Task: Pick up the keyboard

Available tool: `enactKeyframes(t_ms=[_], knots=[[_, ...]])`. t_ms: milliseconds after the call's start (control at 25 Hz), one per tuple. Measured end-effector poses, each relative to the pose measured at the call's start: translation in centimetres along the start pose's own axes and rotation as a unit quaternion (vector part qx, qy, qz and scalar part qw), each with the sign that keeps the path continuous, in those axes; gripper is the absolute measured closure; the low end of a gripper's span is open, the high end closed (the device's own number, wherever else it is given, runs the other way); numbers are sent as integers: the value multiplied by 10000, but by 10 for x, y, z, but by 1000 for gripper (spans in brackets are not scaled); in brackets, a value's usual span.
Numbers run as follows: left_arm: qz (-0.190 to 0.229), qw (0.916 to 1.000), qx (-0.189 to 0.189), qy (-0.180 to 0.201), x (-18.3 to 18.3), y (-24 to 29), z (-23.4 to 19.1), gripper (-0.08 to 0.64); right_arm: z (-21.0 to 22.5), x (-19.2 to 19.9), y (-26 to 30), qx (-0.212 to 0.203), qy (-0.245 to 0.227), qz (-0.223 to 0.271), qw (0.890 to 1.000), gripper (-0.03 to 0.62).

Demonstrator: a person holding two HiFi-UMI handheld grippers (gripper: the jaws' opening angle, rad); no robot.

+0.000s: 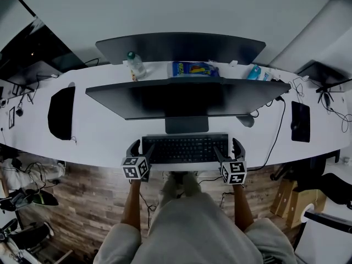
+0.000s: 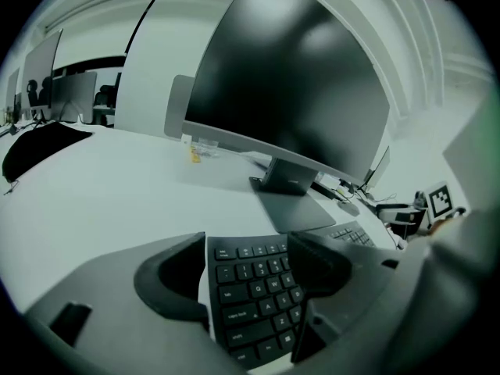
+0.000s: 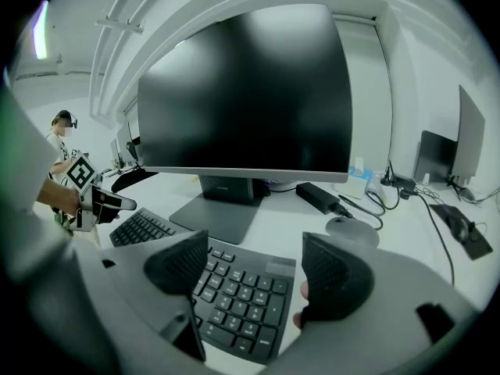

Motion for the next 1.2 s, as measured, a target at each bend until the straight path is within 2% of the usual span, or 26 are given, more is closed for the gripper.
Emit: enactKeyframes(t_ms=[600,1200], knots=[[-145,9989,-74,-445,5,35,-12,242,12,6,7,15,16,-89,10000,233],[-175,9988,-201,-403,9,41,-12,233,13,27,23,-184,491,-202,9984,229]])
Point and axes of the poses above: the fingertips, and each gripper's own axes: y forward along the fingers, z to its right, x out of its underside, the point moved 2 cm from there along -y, backward along the fingers, and after that the axes turned 15 degrees about -y, right-handed, at the moved point
